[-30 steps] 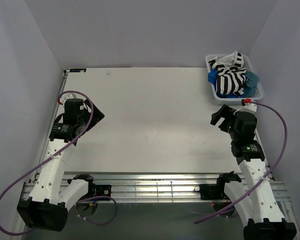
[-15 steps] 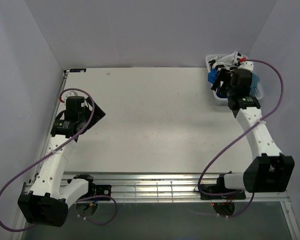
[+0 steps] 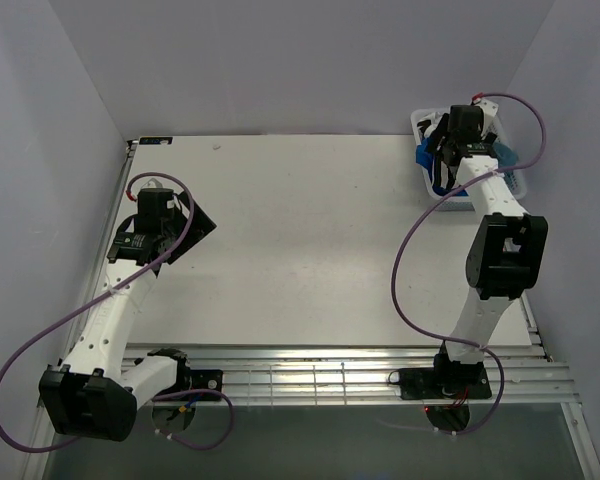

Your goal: Fold and stack the tank tops

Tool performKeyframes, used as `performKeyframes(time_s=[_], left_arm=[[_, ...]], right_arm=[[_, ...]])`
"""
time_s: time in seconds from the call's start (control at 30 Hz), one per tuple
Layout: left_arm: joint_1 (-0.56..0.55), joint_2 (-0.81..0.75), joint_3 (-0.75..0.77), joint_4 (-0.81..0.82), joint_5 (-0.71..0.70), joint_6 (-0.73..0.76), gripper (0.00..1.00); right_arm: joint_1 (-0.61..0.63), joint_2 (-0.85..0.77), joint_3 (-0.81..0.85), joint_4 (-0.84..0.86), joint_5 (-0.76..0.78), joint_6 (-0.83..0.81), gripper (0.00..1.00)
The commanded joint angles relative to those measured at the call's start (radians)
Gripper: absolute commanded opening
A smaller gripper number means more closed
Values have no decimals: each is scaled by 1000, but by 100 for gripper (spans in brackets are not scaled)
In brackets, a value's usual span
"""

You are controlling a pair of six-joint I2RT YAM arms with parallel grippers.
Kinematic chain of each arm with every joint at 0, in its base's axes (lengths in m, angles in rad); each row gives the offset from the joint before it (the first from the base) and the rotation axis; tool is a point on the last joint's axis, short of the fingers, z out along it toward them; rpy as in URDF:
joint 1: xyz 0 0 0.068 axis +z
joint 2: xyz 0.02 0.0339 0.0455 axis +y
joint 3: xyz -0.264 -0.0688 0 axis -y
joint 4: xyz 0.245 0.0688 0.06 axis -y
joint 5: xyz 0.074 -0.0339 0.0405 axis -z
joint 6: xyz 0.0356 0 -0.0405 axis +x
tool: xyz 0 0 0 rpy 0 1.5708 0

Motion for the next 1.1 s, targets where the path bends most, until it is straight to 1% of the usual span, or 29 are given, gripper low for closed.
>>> performKeyframes(time_s=[0.0, 0.17, 0.23, 0.27, 0.3, 0.33, 0.4, 0.43, 0.47, 0.5, 0.6, 0.7, 0.73, 0.83, 0.87, 0.93, 1.0, 1.03, 1.07], left_arm=[[-1, -6, 7, 25, 10, 8, 98], [0, 5, -4, 39, 19, -1, 98], [0, 8, -4, 39, 19, -1, 98], [-1, 8, -5, 39, 17, -1, 98], [-1, 5, -5, 41, 17, -1, 98], [-1, 7, -8, 41, 14, -1, 98], [-1, 5, -10, 41, 13, -1, 98], [-1, 7, -10, 39, 14, -1, 98], [-1, 4, -10, 39, 16, -1, 98], [0, 4, -10, 39, 17, 0, 98], [-1, -10, -8, 41, 28, 0, 98], [0, -18, -5, 42, 30, 2, 98], [-1, -19, -5, 42, 30, 2, 98], [-1, -22, 1, 41, 45, 0, 98], [-1, -24, -1, 42, 51, -3, 98], [-1, -29, 4, 41, 59, -4, 98], [-1, -32, 6, 41, 60, -18, 98], [-1, -35, 9, 42, 65, -21, 98], [-1, -38, 10, 42, 68, -23, 98]], right_arm=[[-34, 59, 101, -25, -5, 6, 90], [-48, 144, 132, -47, -50, 2, 91], [-55, 164, 158, -61, -62, 5, 95], [-60, 182, 166, -67, -79, 18, 100], [-63, 184, 164, -67, -83, 27, 95], [-65, 187, 166, -64, -93, 30, 81], [-69, 188, 167, -59, -129, 50, 58], [-69, 181, 160, -50, -142, 51, 27], [-69, 172, 152, -38, -166, 53, 14], [-69, 161, 143, -9, -178, 64, 8], [-63, 81, 78, 37, -208, 84, 8], [-33, -26, 20, 94, -170, 76, 8], [-23, -85, 8, 126, -154, 61, 8], [10, -190, 3, 160, -142, 33, 8], [30, -206, 17, 156, -146, 6, 8], [66, -242, 95, 133, -156, -34, 8], [122, -244, 179, 61, -197, -152, 8], [141, -240, 266, 32, -224, -195, 8], [159, -239, 300, -13, -266, -279, 8]])
